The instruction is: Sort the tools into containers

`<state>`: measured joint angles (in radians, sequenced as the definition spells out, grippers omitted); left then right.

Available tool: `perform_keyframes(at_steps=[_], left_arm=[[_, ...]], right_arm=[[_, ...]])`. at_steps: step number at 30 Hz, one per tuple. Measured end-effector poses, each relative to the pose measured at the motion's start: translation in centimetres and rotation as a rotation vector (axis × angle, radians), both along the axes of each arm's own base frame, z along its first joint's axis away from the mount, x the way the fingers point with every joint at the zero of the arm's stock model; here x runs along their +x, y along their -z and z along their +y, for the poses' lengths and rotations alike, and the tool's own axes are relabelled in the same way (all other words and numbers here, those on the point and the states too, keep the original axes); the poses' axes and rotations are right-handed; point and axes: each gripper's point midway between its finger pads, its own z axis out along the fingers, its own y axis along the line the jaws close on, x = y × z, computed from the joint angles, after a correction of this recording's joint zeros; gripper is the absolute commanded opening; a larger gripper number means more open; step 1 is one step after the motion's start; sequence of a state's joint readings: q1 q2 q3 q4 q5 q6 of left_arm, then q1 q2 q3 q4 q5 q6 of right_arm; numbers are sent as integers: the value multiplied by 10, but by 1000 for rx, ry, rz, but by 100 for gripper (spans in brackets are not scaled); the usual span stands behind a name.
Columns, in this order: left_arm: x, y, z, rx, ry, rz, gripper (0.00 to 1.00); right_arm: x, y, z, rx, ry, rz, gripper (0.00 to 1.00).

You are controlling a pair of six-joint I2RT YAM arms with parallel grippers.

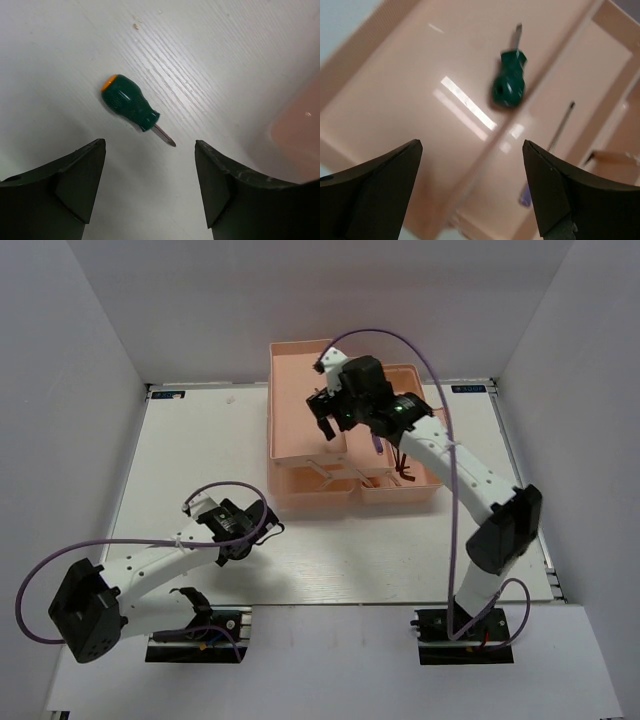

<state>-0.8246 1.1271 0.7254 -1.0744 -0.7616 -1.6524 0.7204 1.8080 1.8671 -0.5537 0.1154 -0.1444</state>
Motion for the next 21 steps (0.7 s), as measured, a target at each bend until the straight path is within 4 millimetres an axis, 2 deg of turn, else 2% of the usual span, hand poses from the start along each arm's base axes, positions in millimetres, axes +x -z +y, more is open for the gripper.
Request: perform_keyframes(at_steps=[6, 9, 11, 15, 17, 20, 21], left_arm=[[0, 22, 20, 9, -106, 26, 81], [1, 34, 26, 21, -138, 48, 79], [3, 40, 29, 29, -155, 64, 76], [8, 54, 34, 49, -180, 108, 72], [10, 61, 36, 55, -188, 132, 66], [14, 68, 37, 43, -196, 149, 48], [16, 69, 36, 37, -195, 154, 37]], right_arm=[[-33, -17, -70, 71, 66, 9, 90], [-41, -24, -96, 106, 104, -8, 90], [-46, -23, -109, 127, 120, -8, 90], [-56, -4, -131, 137, 151, 35, 90], [-62, 7, -139, 140, 163, 60, 90], [-68, 19, -150, 144, 178, 90, 90], [-69, 20, -153, 150, 185, 95, 90]])
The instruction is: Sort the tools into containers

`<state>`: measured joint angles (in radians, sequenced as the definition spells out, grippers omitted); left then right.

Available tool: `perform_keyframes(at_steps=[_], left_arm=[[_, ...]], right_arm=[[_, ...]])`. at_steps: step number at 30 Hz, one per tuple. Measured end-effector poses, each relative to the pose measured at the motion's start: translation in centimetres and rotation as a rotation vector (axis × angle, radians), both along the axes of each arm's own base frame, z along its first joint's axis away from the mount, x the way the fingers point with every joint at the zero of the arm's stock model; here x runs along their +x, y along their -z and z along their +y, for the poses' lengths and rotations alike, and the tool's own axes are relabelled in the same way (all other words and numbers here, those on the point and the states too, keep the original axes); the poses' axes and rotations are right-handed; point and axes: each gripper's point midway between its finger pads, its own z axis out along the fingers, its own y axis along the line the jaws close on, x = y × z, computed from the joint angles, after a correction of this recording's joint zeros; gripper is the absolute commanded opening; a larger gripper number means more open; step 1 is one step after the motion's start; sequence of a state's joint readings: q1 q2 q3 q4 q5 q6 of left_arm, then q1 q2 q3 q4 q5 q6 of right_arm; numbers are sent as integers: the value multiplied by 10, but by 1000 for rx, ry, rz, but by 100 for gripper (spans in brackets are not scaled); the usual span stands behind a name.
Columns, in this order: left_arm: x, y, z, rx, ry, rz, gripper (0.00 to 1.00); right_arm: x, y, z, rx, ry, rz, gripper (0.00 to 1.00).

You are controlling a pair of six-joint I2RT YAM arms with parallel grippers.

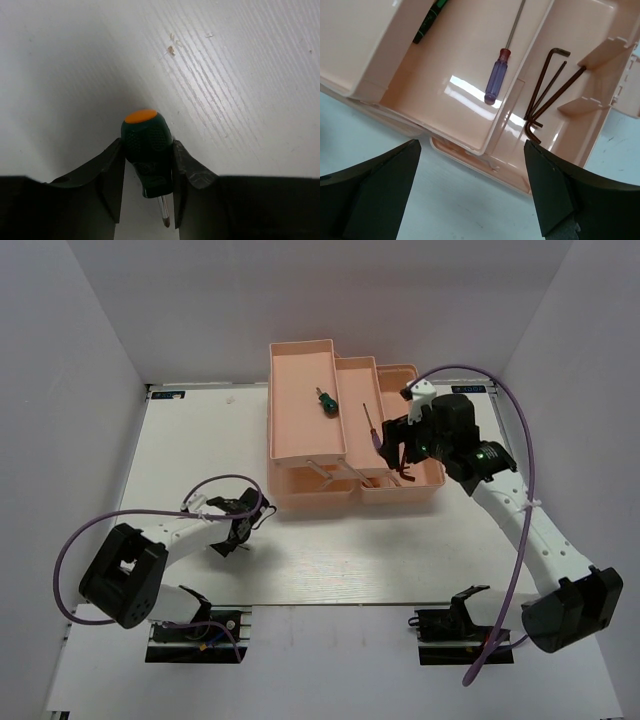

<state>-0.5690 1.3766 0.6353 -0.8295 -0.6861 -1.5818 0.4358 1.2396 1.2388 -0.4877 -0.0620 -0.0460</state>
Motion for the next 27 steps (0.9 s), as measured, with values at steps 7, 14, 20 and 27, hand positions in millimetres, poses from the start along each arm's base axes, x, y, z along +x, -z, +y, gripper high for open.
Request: perform_keyframes(at_steps=[7, 14, 20, 27], left_arm=[[1, -5, -3, -29, 24, 5, 2], [39, -117, -31, -122, 261, -261, 0], [80, -265, -61, -125, 550, -664, 0], [166, -351, -166, -114, 951, -812, 0]], right_arm=[[-9, -6, -15, 53, 20, -2, 90], [-31, 4, -8, 90, -108, 38, 0], [-46, 25, -1, 113, -190, 117, 0], [-57, 46, 6, 143, -264, 193, 9]])
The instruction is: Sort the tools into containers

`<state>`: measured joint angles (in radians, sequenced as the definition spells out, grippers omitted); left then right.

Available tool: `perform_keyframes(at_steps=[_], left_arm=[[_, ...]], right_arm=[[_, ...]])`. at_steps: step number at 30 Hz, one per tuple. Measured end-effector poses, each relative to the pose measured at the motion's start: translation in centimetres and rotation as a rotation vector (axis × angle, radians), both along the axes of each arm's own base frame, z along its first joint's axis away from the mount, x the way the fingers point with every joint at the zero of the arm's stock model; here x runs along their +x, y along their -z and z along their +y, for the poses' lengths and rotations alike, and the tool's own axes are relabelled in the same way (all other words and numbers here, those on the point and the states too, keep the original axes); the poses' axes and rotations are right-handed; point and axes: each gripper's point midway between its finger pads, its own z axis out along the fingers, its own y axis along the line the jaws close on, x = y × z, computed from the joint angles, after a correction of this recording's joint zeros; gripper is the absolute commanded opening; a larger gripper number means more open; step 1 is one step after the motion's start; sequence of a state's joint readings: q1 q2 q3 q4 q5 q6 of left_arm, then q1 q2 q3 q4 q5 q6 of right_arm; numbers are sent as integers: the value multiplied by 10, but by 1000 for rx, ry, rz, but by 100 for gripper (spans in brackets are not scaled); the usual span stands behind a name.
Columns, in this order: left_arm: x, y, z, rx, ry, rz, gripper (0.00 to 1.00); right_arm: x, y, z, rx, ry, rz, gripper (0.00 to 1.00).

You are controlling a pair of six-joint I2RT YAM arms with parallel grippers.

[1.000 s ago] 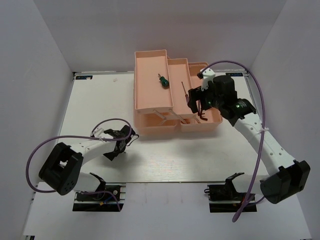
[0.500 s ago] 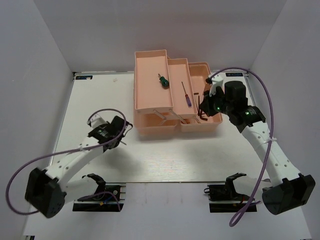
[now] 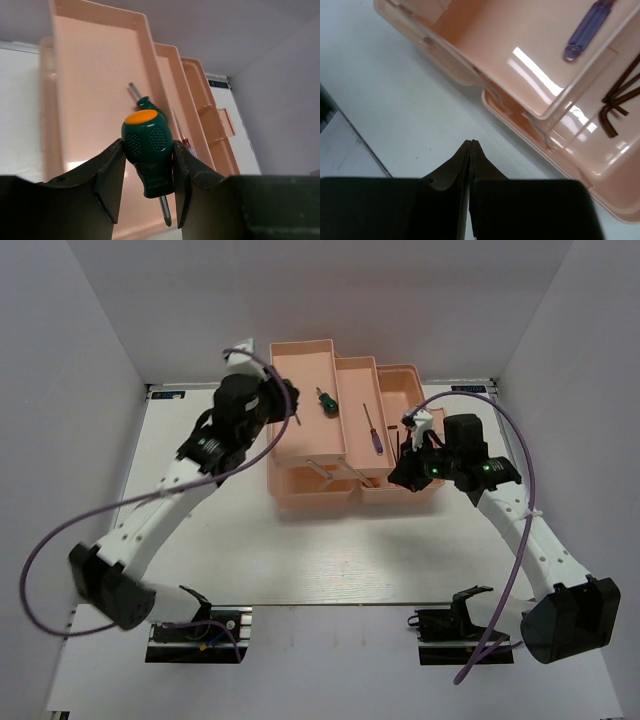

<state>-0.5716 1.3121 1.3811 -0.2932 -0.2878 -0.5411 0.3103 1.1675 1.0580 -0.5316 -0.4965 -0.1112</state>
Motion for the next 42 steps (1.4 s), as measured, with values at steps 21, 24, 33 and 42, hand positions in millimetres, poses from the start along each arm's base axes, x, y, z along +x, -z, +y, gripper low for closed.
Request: perform_keyframes(at_steps=[21, 24, 33, 42], left_arm=[[71, 21, -58, 189, 123, 44, 69], [40, 5, -34, 178, 102, 4, 11], [-124, 40, 109, 33, -132, -53, 63], [-166, 218, 121, 18, -181, 335, 67]], right_arm=[[-76, 16, 72, 46, -811, -290, 74], [-89, 37, 99, -20, -943, -314, 66], [-73, 92, 171, -342, -983, -436, 61], [-22, 76, 204, -514, -772, -605, 61]])
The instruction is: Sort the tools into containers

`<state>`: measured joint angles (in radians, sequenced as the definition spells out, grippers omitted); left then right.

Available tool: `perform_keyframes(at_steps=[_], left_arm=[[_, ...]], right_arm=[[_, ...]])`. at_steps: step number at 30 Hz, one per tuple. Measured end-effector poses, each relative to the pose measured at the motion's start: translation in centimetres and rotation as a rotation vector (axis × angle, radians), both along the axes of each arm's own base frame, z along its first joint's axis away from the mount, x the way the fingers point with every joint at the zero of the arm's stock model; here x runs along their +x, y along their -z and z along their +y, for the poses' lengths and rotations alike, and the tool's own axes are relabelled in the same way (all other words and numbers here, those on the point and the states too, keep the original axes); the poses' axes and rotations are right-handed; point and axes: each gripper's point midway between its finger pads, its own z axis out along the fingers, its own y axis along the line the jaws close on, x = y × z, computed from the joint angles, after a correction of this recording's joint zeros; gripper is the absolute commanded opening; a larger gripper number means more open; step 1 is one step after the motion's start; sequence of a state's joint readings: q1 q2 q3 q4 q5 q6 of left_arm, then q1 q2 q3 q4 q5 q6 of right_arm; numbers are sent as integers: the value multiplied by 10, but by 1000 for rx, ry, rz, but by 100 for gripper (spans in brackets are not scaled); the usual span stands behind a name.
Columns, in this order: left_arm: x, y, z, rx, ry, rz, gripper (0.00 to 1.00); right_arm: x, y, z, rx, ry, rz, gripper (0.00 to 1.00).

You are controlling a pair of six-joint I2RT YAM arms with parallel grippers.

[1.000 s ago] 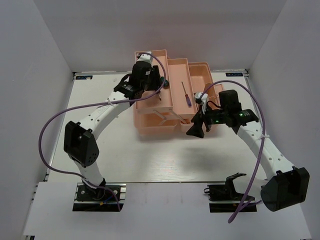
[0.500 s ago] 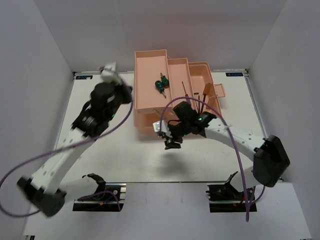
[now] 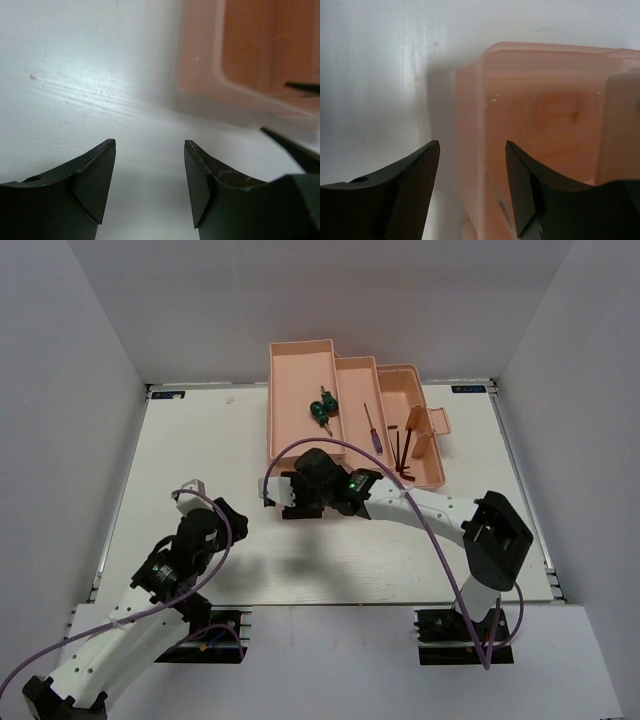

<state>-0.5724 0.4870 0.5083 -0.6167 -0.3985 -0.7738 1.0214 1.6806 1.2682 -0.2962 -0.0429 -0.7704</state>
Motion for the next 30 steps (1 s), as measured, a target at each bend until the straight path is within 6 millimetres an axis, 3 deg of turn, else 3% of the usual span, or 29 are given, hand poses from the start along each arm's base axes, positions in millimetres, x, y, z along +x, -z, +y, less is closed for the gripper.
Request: perform_keyframes(at_steps=[3, 6, 7, 9, 11, 14, 17, 19, 23, 25, 30], left_arm=[[-8, 26, -4, -31, -2, 69, 69], [-9, 34, -9, -69, -4, 89, 70], [-9, 33, -11, -80, -2, 88, 75], [-6, 30, -16, -108, 6, 79, 77], [-3, 27, -21, -134, 16, 69, 80], [1, 27, -30, -168, 34, 59, 81], [2, 45, -40, -209, 52, 78, 79], [-2, 68, -46, -240, 65, 116, 73], [-12, 113, -54, -280, 81, 196, 51], [-9, 115, -60, -317, 91, 184, 41], [8, 103, -73, -365, 107, 136, 41]], right_arm=[[16, -1, 9, -5, 42, -64, 61], [25, 15, 13, -40, 57, -84, 59], [26, 23, 12, -57, 58, -81, 56], [27, 40, 11, -95, 57, -69, 46], [28, 53, 9, -124, 58, -57, 27], [33, 50, 9, -114, 76, -50, 2], [30, 49, 7, -121, 69, -11, 0], [25, 48, 5, -133, 64, 23, 0], [15, 44, 3, -148, 58, 80, 0], [12, 38, 3, -142, 63, 98, 0], [1, 12, -2, -104, 76, 136, 0]])
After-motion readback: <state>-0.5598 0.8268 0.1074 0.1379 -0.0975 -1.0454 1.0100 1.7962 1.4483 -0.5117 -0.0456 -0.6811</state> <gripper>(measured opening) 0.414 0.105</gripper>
